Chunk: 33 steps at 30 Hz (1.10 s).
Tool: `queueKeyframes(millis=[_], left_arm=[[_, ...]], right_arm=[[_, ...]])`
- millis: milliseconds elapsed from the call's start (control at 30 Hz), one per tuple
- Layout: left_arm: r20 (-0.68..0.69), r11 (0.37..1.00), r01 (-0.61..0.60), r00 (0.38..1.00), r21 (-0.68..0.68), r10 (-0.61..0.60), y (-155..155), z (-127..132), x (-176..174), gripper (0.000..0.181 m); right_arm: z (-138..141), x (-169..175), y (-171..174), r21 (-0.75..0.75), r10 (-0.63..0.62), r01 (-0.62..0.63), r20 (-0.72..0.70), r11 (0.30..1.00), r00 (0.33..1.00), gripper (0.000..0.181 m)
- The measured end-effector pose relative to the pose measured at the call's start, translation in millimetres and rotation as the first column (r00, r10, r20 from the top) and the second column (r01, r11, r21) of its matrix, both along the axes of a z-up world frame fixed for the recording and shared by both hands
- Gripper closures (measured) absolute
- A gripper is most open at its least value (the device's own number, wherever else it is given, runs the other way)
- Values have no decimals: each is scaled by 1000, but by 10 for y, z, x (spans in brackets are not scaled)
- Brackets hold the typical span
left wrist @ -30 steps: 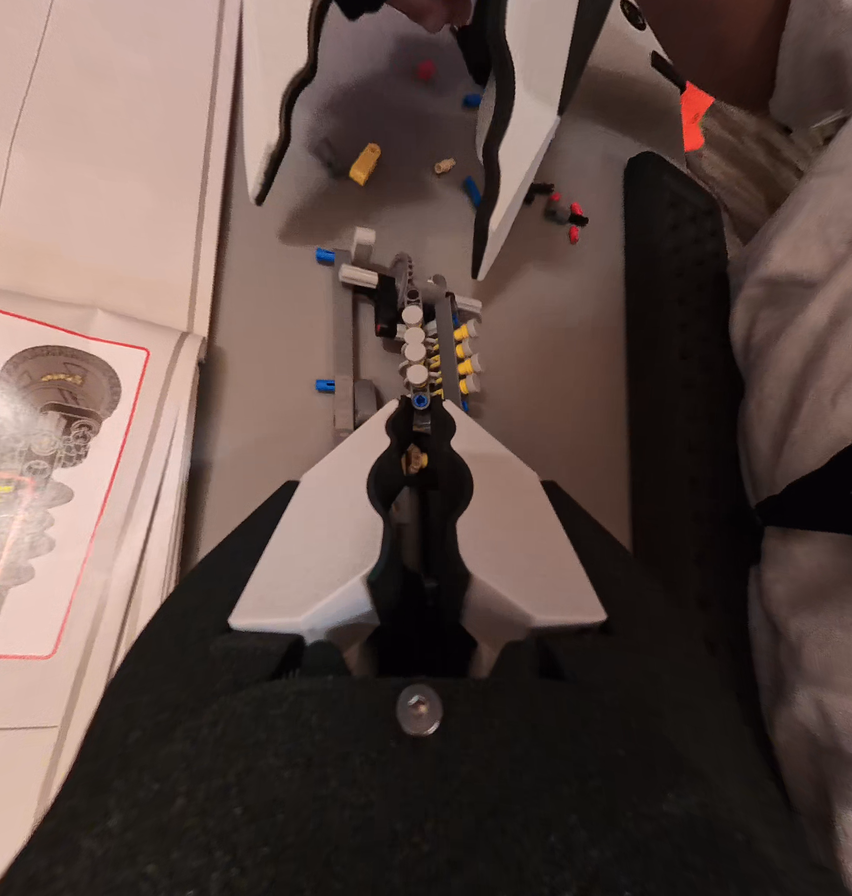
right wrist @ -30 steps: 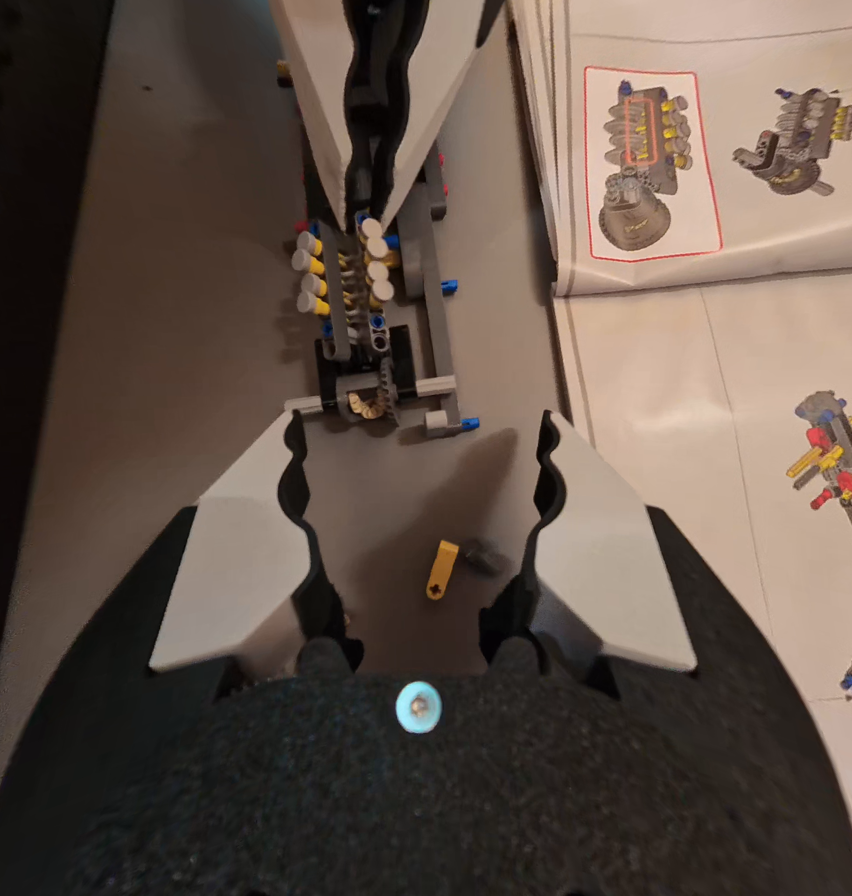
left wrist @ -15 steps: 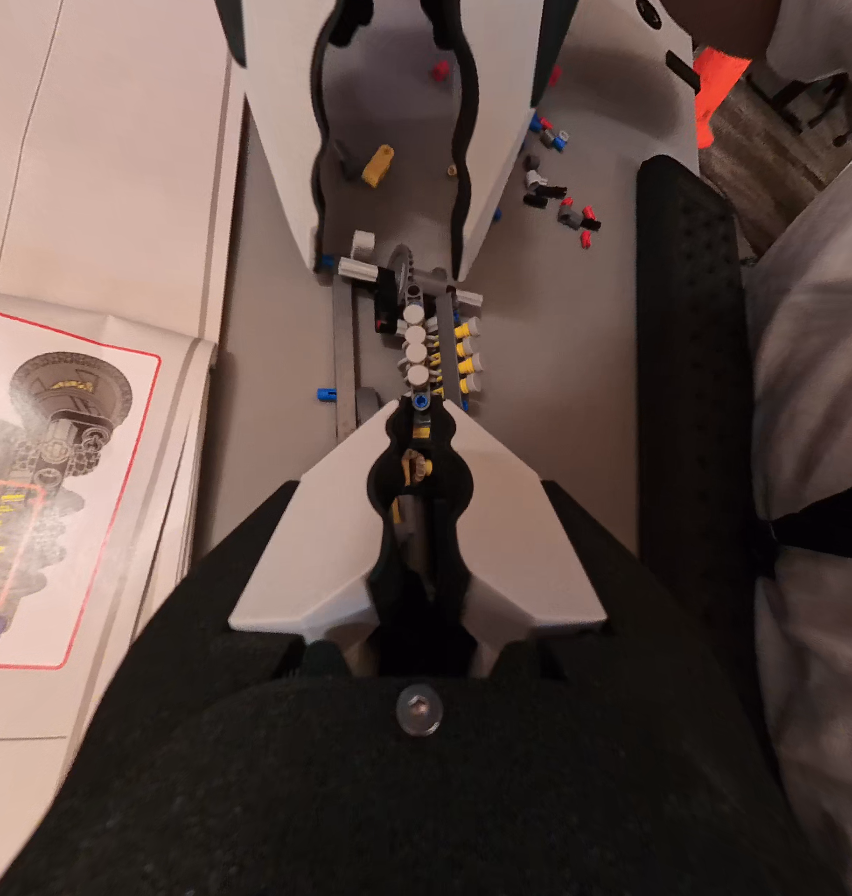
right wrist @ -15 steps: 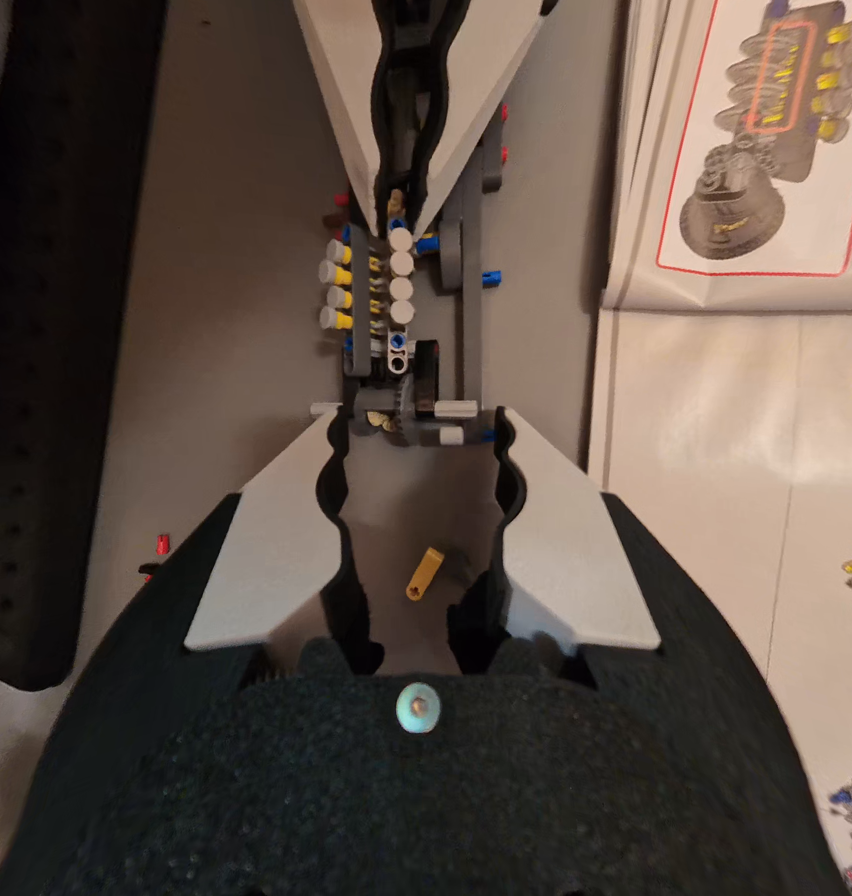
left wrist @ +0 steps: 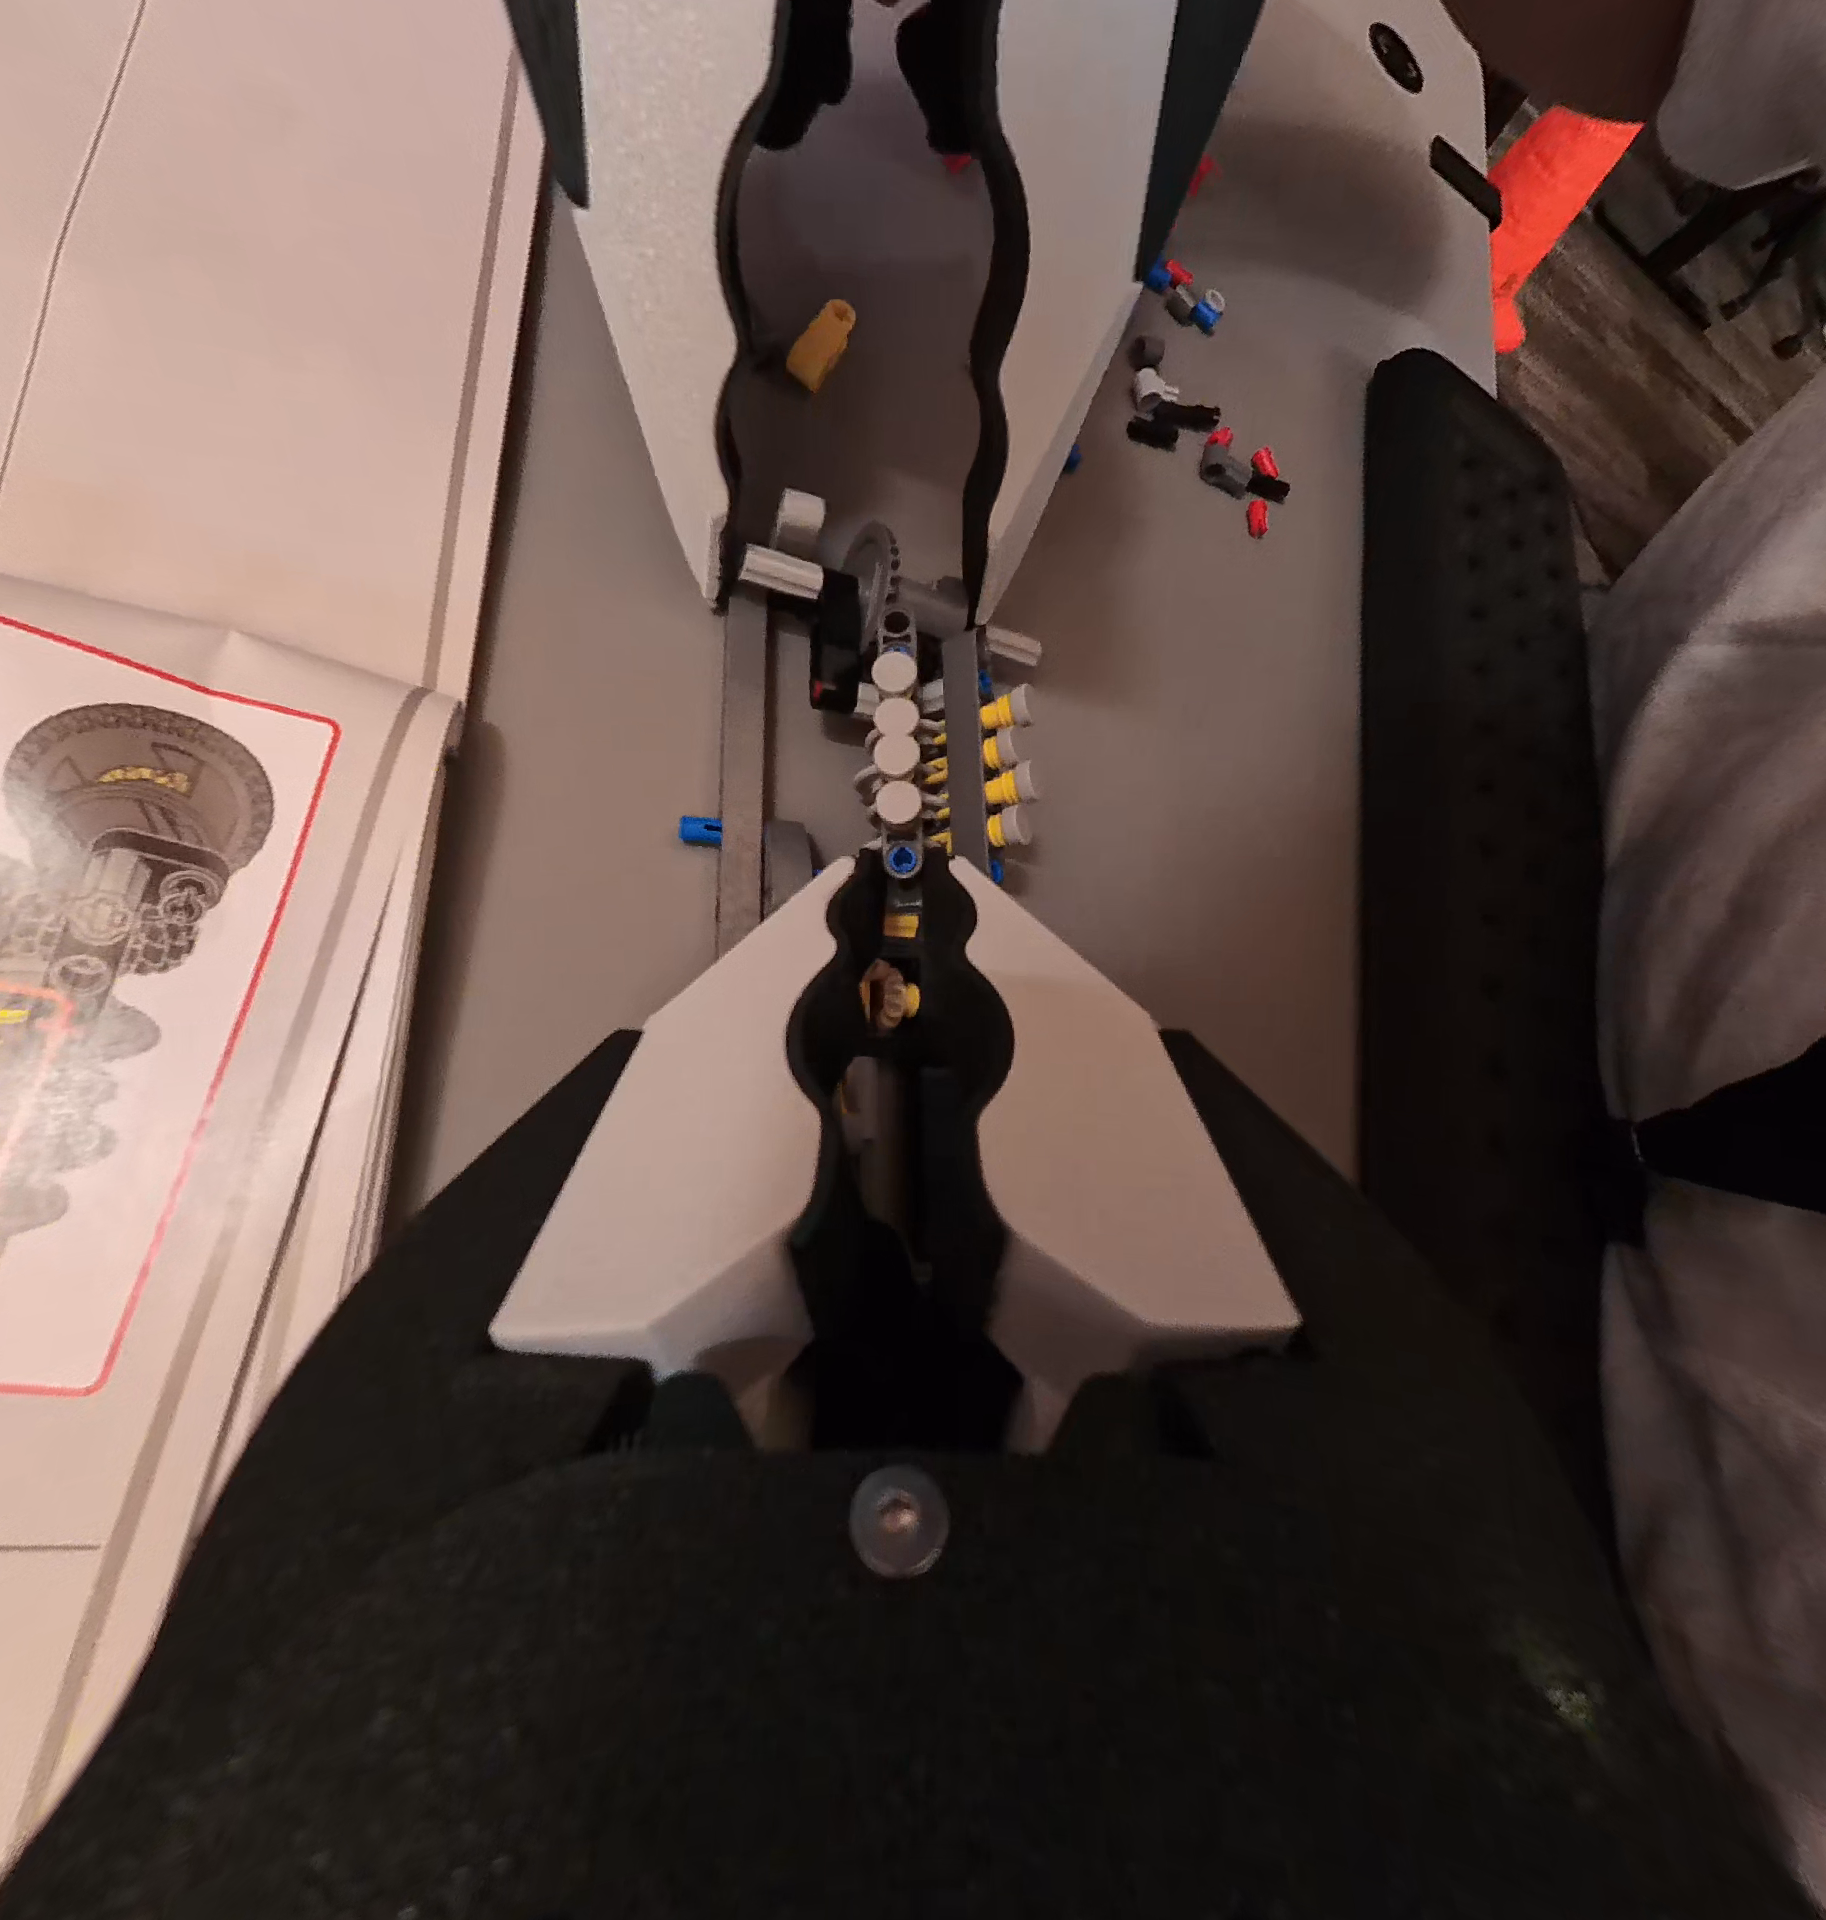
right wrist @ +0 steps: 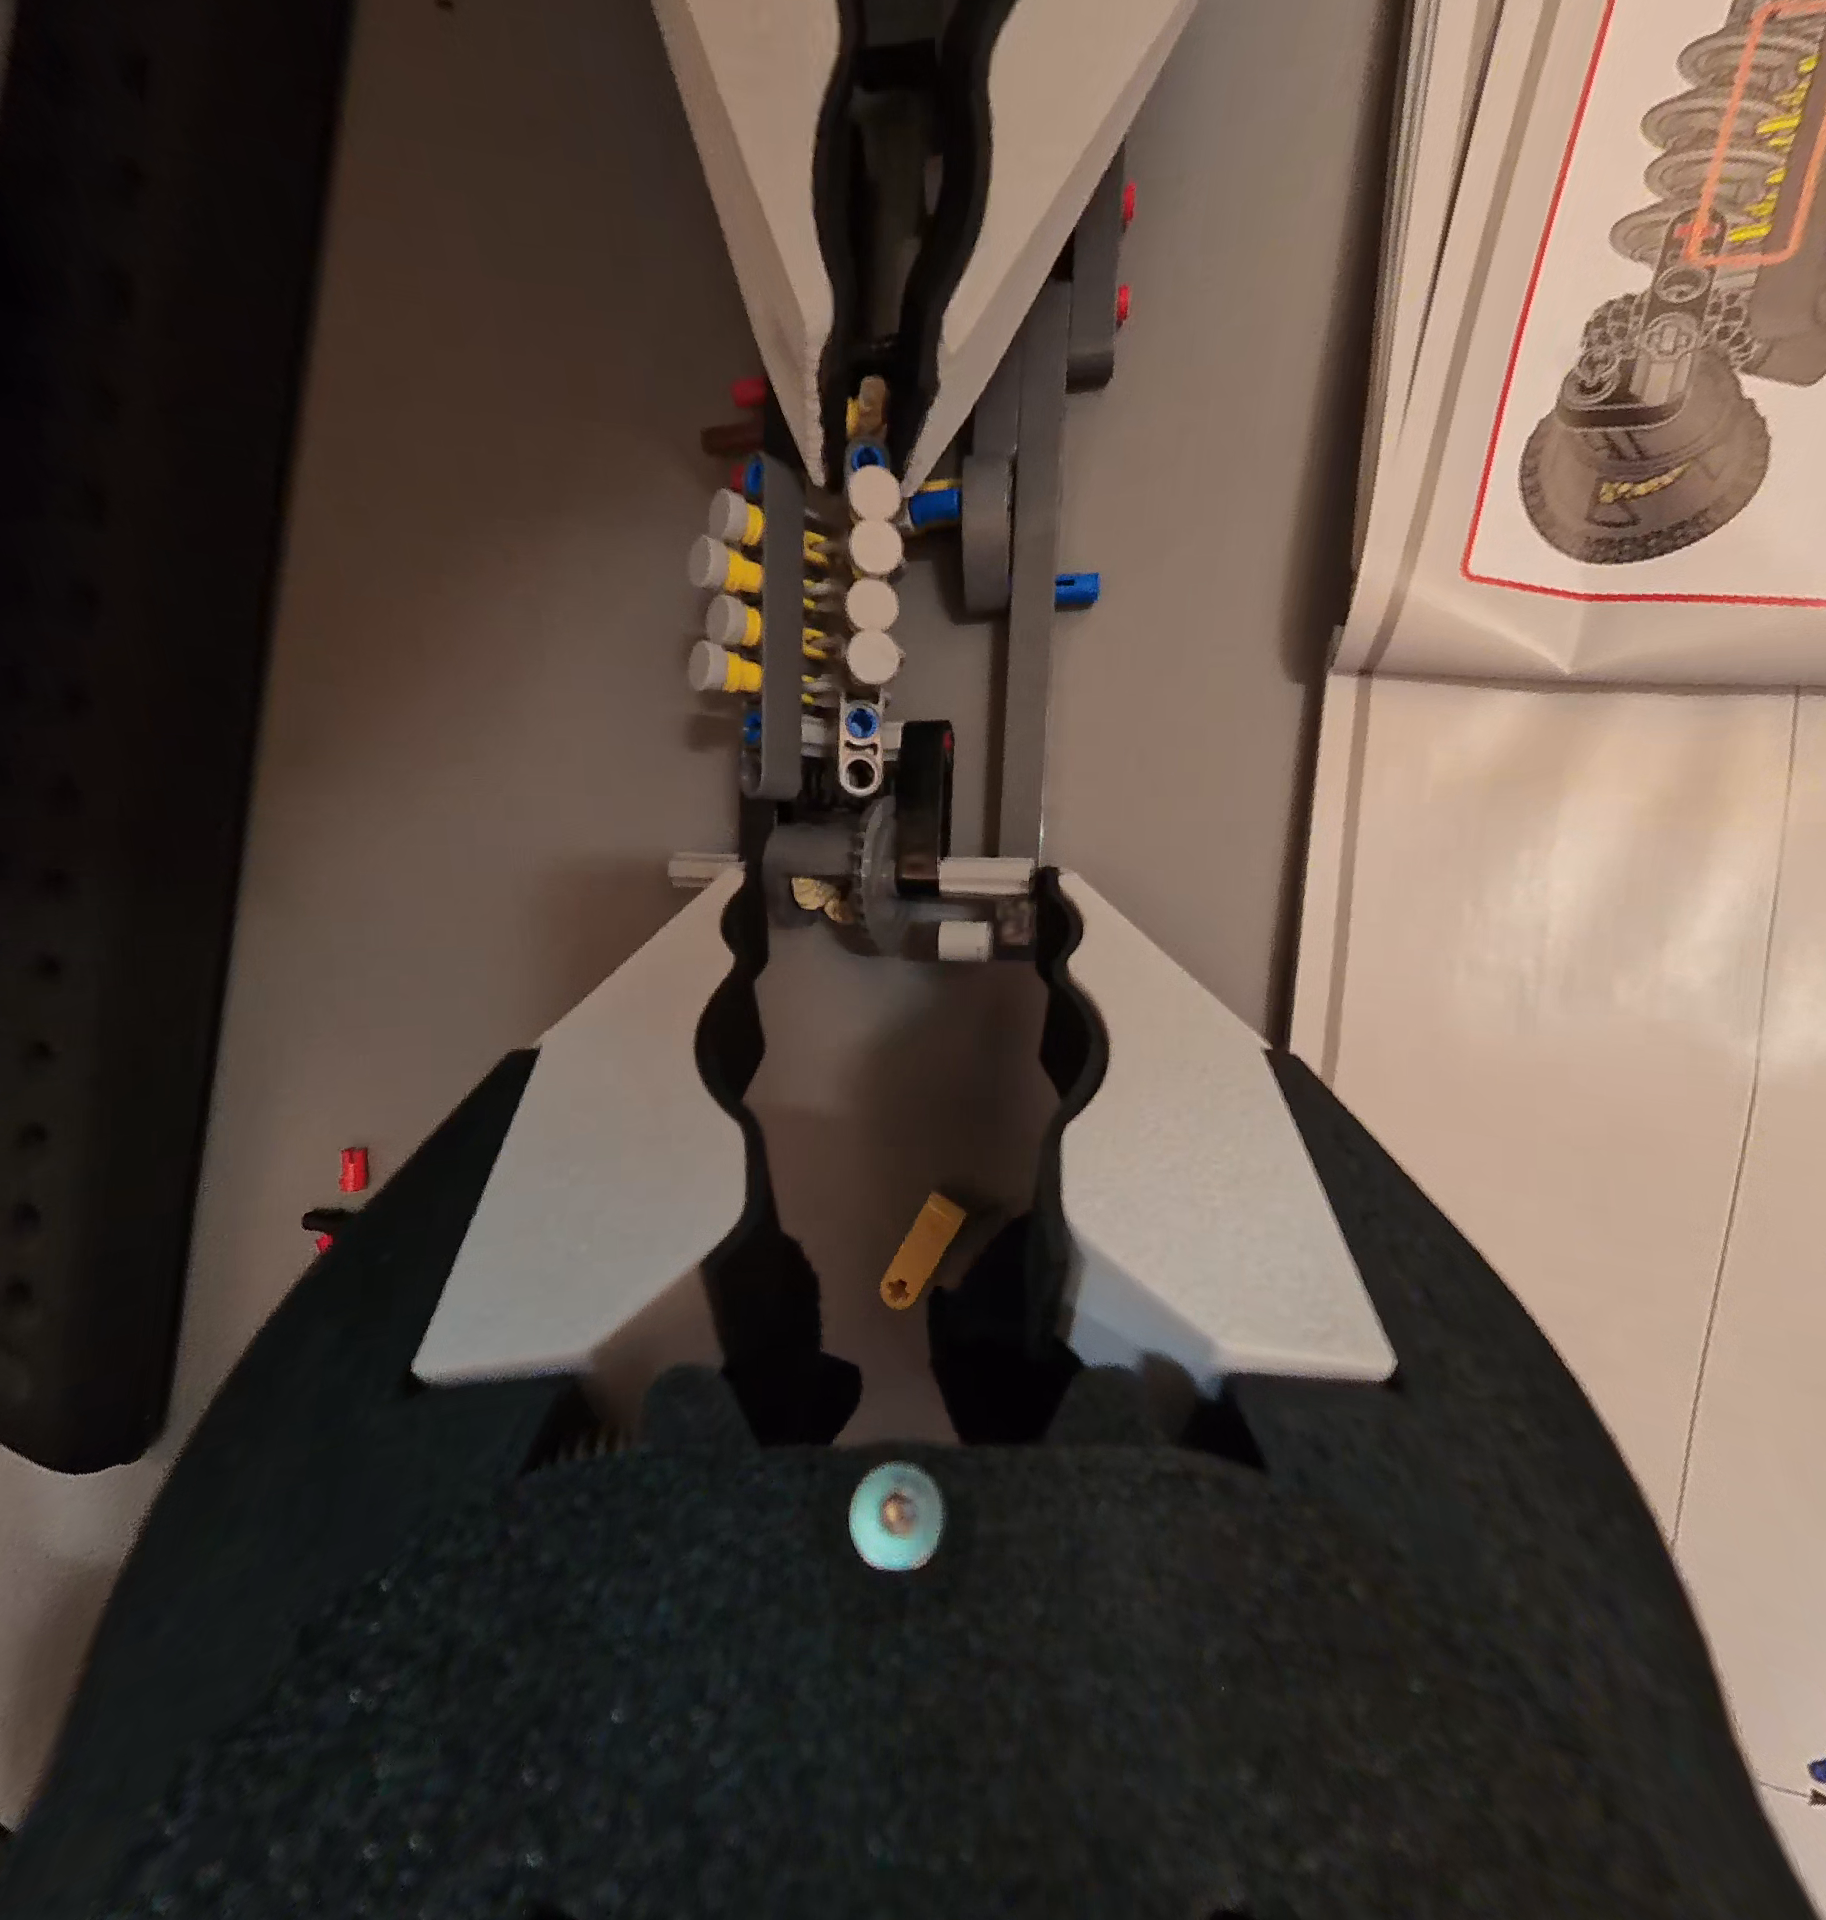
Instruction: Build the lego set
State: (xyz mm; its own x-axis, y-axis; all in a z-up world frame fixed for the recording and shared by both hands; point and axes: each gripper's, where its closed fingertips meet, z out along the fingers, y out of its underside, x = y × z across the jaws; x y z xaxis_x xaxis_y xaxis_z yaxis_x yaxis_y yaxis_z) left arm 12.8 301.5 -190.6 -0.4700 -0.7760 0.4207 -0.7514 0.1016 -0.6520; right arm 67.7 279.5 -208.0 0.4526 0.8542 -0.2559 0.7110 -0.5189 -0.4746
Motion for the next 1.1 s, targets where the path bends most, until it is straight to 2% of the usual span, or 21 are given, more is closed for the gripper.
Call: queueKeyframes(millis=[233,567,1100], left_arm=[[14,1000,4,1000,9,-5,-16,-7,-25,176],[-11,998,-12,1000,-57,12,9,3,-7,176],[-18,993,-27,1000,-117,25,14,37,-14,176]], right_arm=[[20,5,15,61,12,-15,51,998,999,131],[-4,-9,6,40,-9,10,-29,999,1000,130],[9,10,-5,37,-14,15,-22,999,1000,131]])
